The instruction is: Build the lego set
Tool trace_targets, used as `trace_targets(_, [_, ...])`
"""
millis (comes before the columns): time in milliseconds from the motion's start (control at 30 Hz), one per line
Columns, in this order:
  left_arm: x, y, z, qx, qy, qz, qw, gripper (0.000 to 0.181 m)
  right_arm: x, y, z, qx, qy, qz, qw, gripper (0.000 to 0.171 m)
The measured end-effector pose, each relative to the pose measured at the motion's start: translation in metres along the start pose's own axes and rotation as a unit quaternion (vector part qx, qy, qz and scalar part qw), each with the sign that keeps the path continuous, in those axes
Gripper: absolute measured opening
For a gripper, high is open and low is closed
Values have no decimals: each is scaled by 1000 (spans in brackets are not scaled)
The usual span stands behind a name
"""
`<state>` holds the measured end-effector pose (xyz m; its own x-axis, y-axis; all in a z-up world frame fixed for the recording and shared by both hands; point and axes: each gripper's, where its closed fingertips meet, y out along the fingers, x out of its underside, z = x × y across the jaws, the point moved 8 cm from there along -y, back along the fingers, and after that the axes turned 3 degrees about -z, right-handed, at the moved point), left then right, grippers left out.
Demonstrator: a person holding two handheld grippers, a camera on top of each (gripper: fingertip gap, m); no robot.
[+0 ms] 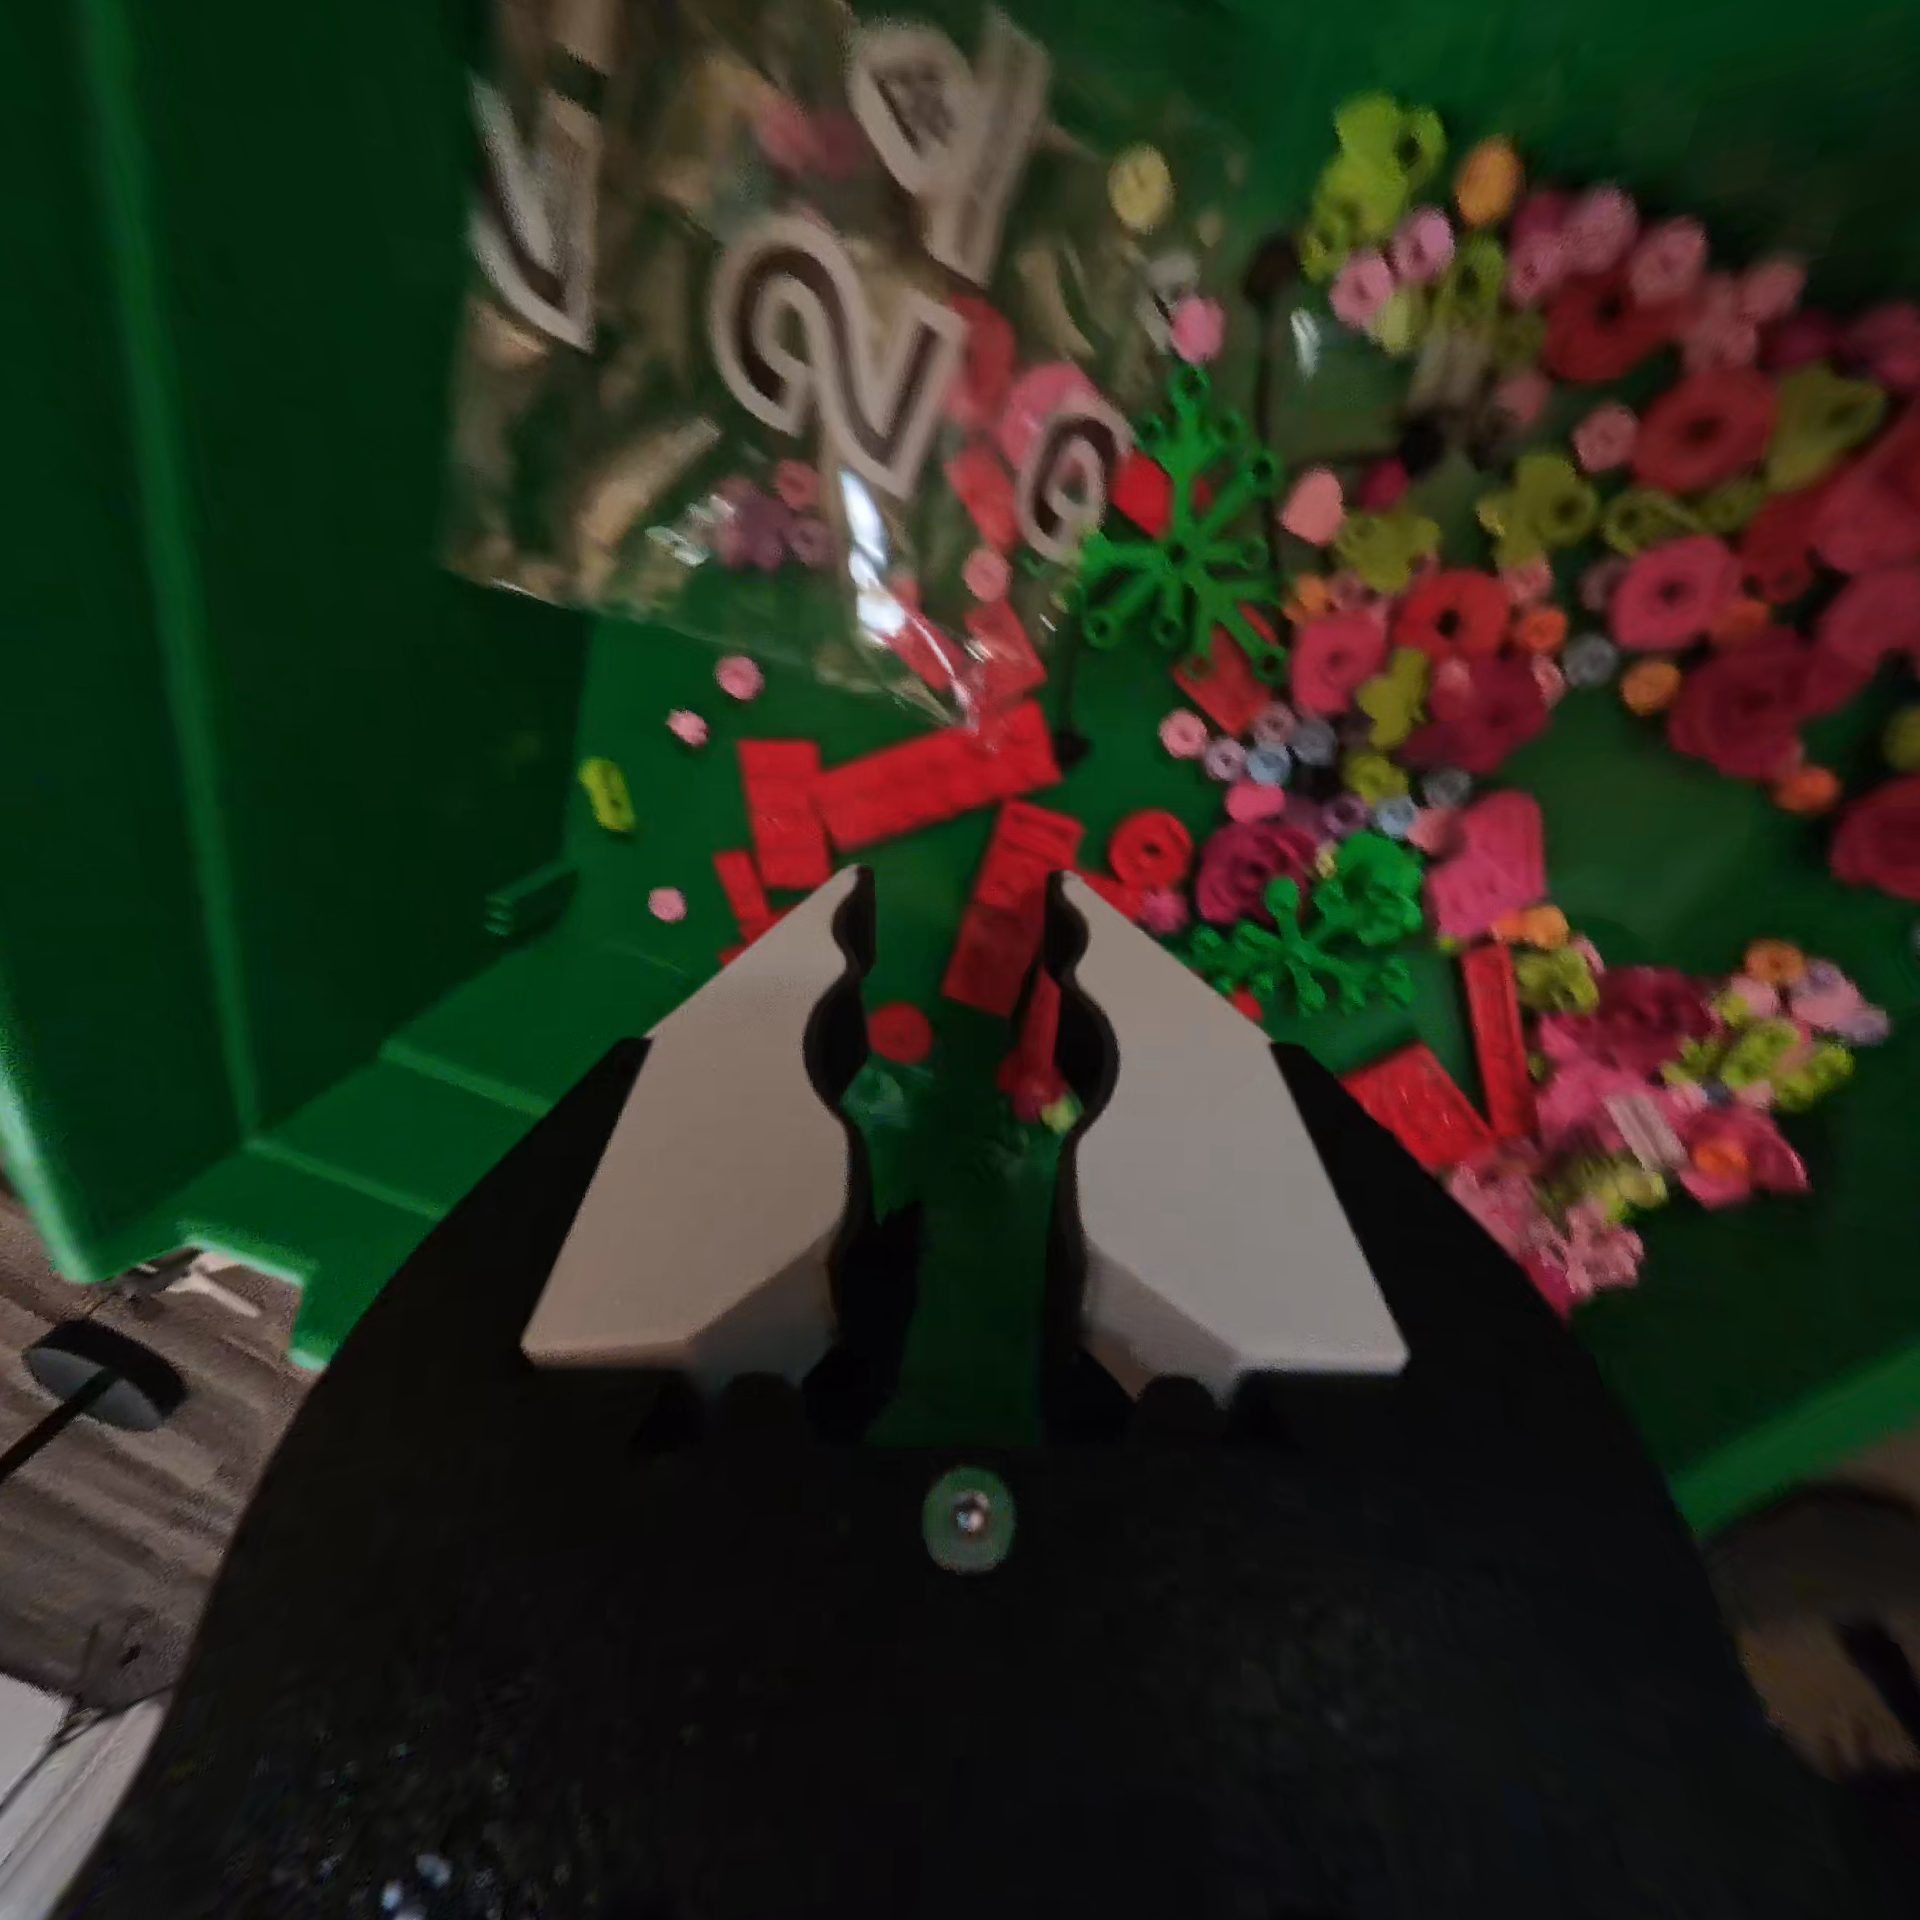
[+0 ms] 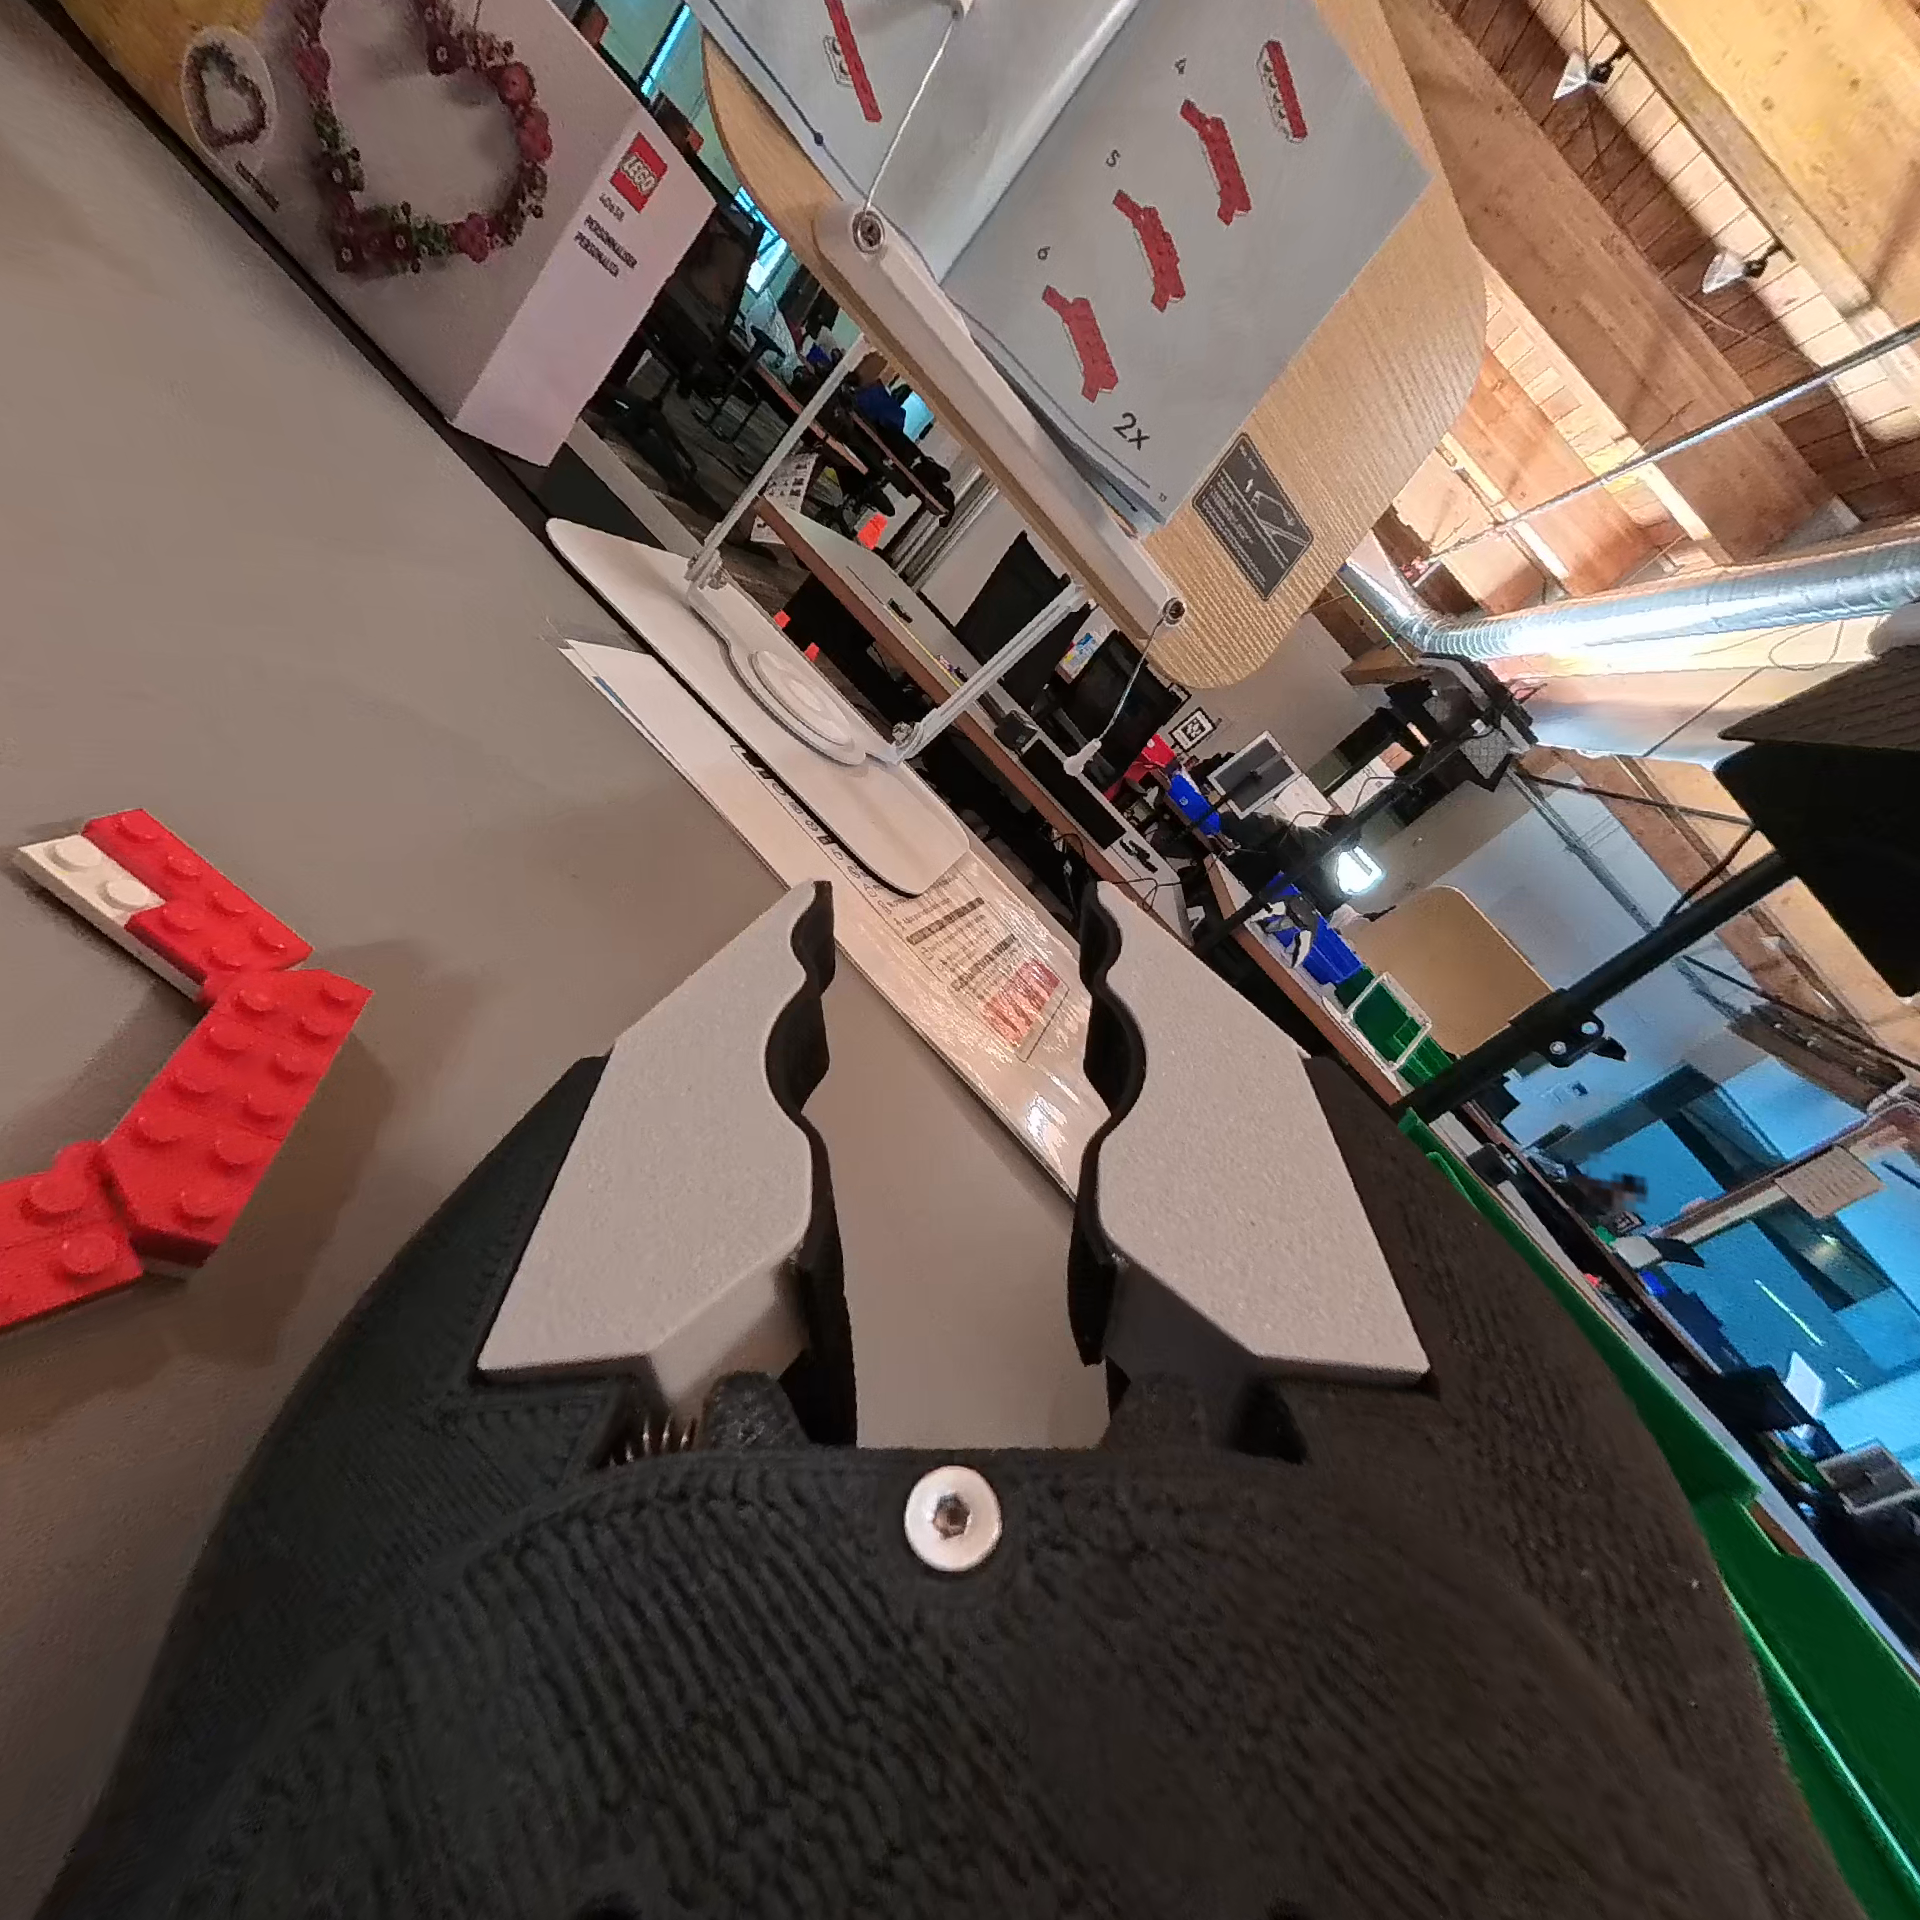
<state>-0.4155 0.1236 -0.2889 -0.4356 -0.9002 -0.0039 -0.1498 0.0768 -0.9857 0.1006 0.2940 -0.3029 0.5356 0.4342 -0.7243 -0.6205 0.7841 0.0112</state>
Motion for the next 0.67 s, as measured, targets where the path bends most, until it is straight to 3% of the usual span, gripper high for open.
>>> trace_targets(33, [4, 0, 4, 14, 21, -27, 999, 31, 0, 0, 0, 0, -1, 0, 1000, 46])
trace_targets(133, [12, 1, 16, 52, 60, -74, 994, 34, 0, 0, 0, 0, 0, -1, 1000, 47])
trace_targets(267, [11, 4, 10, 12, 66, -88, 994, 31, 0, 0, 0, 0, -1, -1, 1000, 46])
trace_targets(433, [1, 5, 7, 25, 72, -49, 996, 29, 0, 0, 0, 0, -1, -1, 1000, 47])
trace_targets(667, [-3, 11, 3, 21, 74, -49, 996, 23, 0, 0, 0, 0, -1, 0, 1000, 46])
